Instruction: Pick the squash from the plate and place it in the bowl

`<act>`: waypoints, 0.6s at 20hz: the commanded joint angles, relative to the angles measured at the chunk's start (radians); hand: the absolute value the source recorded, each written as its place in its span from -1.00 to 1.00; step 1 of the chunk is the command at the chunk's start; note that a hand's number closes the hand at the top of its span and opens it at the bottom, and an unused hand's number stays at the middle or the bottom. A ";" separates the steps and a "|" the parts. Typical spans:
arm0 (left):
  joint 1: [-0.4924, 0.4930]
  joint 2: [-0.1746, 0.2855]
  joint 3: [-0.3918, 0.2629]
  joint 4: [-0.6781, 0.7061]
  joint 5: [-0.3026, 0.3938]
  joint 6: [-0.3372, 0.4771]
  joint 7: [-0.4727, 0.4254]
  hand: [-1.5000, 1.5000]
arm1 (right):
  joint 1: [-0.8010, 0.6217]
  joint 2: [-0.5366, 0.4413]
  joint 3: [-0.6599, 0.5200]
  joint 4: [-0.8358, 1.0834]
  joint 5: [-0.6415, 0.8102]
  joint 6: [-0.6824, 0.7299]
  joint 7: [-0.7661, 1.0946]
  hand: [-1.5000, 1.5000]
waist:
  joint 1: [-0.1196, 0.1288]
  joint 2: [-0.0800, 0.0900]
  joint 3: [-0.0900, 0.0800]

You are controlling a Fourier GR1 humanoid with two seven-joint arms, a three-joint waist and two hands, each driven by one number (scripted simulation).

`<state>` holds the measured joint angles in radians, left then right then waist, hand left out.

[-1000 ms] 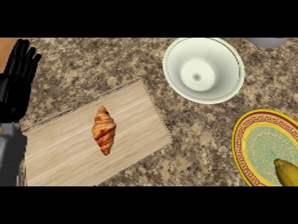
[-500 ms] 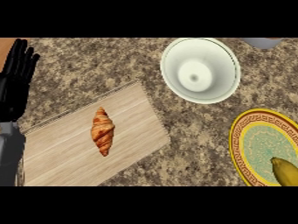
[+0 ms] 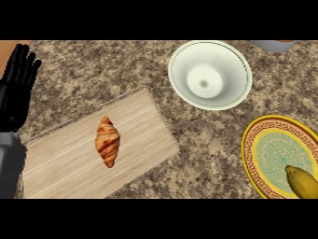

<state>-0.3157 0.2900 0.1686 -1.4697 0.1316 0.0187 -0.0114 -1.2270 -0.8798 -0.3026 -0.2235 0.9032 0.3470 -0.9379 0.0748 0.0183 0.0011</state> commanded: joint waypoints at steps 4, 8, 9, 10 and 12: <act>-0.027 0.007 0.002 -0.017 -0.015 0.031 0.050 0.00 | -0.104 0.148 0.051 0.029 0.004 0.177 -0.021 1.00 | -0.019 -0.005 0.000; 0.034 0.003 0.030 -0.015 0.001 0.016 -0.009 0.00 | -0.124 0.220 0.096 0.023 0.024 0.178 0.009 1.00 | -0.032 -0.010 -0.001; 0.023 0.025 0.043 0.017 0.017 -0.014 -0.010 0.00 | -0.158 0.258 0.108 0.024 0.034 0.172 0.066 1.00 | -0.031 -0.008 -0.002; 0.015 0.024 0.043 0.011 0.040 -0.027 0.017 0.00 | -0.160 0.262 0.113 0.030 0.035 0.171 0.064 1.00 | -0.027 -0.005 -0.001; 0.042 -0.010 0.021 -0.002 -0.019 0.034 -0.017 0.00 | -0.174 0.298 0.119 0.028 0.029 0.193 0.102 1.00 | -0.043 -0.012 -0.002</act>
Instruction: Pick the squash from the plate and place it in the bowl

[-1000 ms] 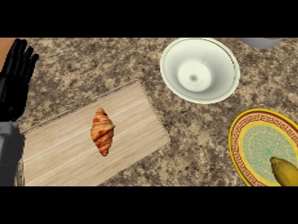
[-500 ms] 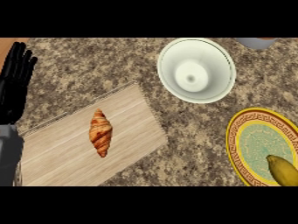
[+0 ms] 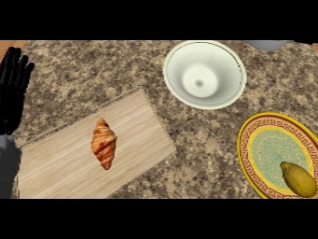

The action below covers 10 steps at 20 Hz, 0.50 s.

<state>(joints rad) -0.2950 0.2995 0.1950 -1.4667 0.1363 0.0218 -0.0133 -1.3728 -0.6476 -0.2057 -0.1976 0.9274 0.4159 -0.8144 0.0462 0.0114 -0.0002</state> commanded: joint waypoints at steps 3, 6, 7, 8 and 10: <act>0.034 -0.021 -0.012 -0.021 -0.023 0.021 -0.013 0.00 | 0.019 0.130 0.053 0.002 0.021 0.087 -0.028 1.00 | -0.018 -0.006 0.000; 0.011 -0.005 0.003 -0.039 -0.007 0.018 0.022 0.00 | 0.018 0.199 0.065 -0.005 0.024 0.049 0.040 1.00 | -0.020 -0.006 0.000; 0.009 0.022 0.028 -0.022 0.013 -0.008 0.019 0.00 | 0.042 0.208 0.068 -0.009 0.025 0.022 0.028 1.00 | -0.019 -0.004 0.000; 0.033 0.010 0.016 -0.057 0.005 0.002 0.027 0.00 | 0.062 0.233 0.067 -0.006 0.021 0.006 0.043 1.00 | -0.018 -0.005 0.000; 0.003 0.042 0.047 0.001 0.035 -0.047 -0.009 0.00 | 0.077 0.277 0.074 -0.007 0.032 -0.083 0.080 1.00 | -0.012 0.002 0.000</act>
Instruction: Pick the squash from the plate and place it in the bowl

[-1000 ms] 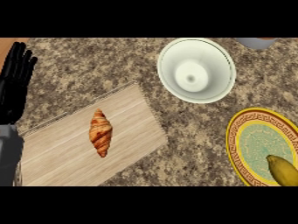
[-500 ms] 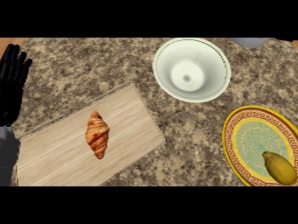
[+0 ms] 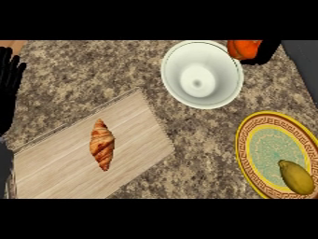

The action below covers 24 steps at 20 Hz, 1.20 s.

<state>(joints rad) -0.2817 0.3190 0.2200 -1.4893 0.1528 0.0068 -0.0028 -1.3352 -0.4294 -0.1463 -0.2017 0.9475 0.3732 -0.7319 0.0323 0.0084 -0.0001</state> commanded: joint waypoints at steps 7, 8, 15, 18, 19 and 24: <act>-0.004 -0.033 -0.026 0.024 -0.039 0.021 -0.031 0.00 | 0.100 0.169 0.007 0.022 0.018 -0.162 0.228 1.00 | -0.005 0.004 0.000; -0.010 -0.020 -0.019 0.041 -0.027 0.001 -0.029 0.00 | 0.119 0.163 -0.008 0.038 0.009 -0.194 0.196 -1.00 | 0.010 0.012 0.001; 0.004 -0.018 -0.014 0.012 -0.018 -0.007 -0.024 0.00 | 0.107 0.189 -0.137 0.074 -0.132 -0.064 0.189 -1.00 | 0.019 0.012 0.001; -0.018 -0.012 0.000 0.007 -0.004 -0.007 -0.017 0.00 | 0.162 0.199 -0.209 0.050 -0.205 -0.129 0.118 -1.00 | 0.015 0.013 0.002; 0.009 -0.057 -0.028 0.040 -0.037 0.017 -0.064 0.00 | 0.156 0.186 -0.231 0.038 -0.228 -0.130 0.115 -1.00 | 0.005 0.012 0.001; -0.016 -0.030 -0.023 0.063 -0.040 -0.002 -0.062 0.00 | 0.132 0.135 -0.340 0.025 -0.325 -0.210 0.164 -1.00 | 0.023 0.021 0.001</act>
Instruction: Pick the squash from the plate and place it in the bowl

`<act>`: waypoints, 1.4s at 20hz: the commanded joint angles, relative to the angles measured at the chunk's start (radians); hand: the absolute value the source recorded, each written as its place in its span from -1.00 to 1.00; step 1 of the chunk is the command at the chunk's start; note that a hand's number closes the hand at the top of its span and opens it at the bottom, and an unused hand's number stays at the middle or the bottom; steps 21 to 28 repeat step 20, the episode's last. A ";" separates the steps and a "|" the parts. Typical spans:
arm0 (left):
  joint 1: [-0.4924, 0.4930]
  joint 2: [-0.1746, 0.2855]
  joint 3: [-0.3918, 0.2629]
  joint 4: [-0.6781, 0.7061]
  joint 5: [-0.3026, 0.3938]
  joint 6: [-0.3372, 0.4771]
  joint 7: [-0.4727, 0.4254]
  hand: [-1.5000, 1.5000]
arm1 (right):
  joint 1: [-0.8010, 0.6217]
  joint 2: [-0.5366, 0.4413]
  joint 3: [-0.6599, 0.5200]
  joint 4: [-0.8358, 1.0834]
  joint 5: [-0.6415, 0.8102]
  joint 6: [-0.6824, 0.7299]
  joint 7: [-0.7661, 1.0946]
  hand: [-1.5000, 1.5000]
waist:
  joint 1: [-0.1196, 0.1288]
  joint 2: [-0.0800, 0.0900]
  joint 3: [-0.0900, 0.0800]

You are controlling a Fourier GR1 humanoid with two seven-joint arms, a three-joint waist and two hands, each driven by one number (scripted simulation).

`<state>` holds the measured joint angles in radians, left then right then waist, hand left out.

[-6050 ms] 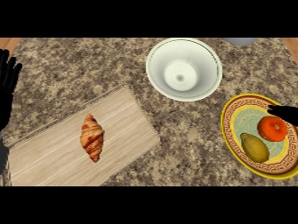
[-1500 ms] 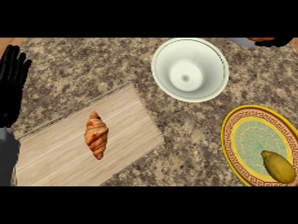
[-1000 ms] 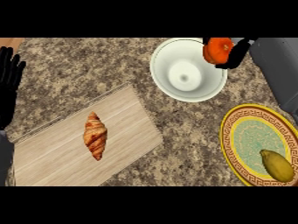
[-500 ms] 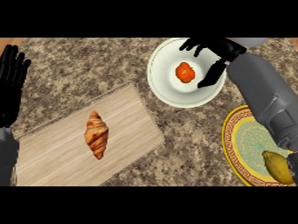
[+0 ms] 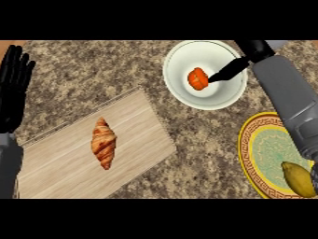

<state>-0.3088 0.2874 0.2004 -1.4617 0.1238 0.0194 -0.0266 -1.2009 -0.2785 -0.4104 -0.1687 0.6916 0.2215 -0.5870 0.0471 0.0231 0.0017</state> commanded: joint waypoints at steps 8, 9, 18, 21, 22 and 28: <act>-0.031 0.009 -0.011 -0.034 0.006 -0.009 0.041 0.00 | 0.069 -0.236 -0.169 0.030 -0.149 0.056 0.006 -1.00 | 0.033 0.022 0.003; -0.005 -0.016 -0.022 -0.034 -0.004 0.000 0.007 0.00 | 0.055 -0.272 -0.186 0.034 -0.166 0.096 0.018 -1.00 | 0.040 0.024 0.003; -0.013 -0.023 -0.027 -0.021 0.006 -0.015 -0.004 0.00 | 0.107 -0.433 -0.219 0.045 -0.196 0.272 -0.028 -1.00 | 0.058 0.041 0.007; -0.038 -0.012 -0.028 -0.040 0.007 -0.013 0.026 0.00 | 0.119 -0.457 -0.224 0.045 -0.200 0.305 -0.045 -1.00 | 0.058 0.039 0.009; -0.038 -0.012 -0.028 -0.040 0.007 -0.013 0.026 0.00 | 0.119 -0.457 -0.224 0.045 -0.200 0.305 -0.045 -1.00 | 0.058 0.039 0.009; -0.038 -0.012 -0.028 -0.040 0.007 -0.013 0.026 0.00 | 0.119 -0.457 -0.224 0.045 -0.200 0.305 -0.045 -1.00 | 0.058 0.039 0.009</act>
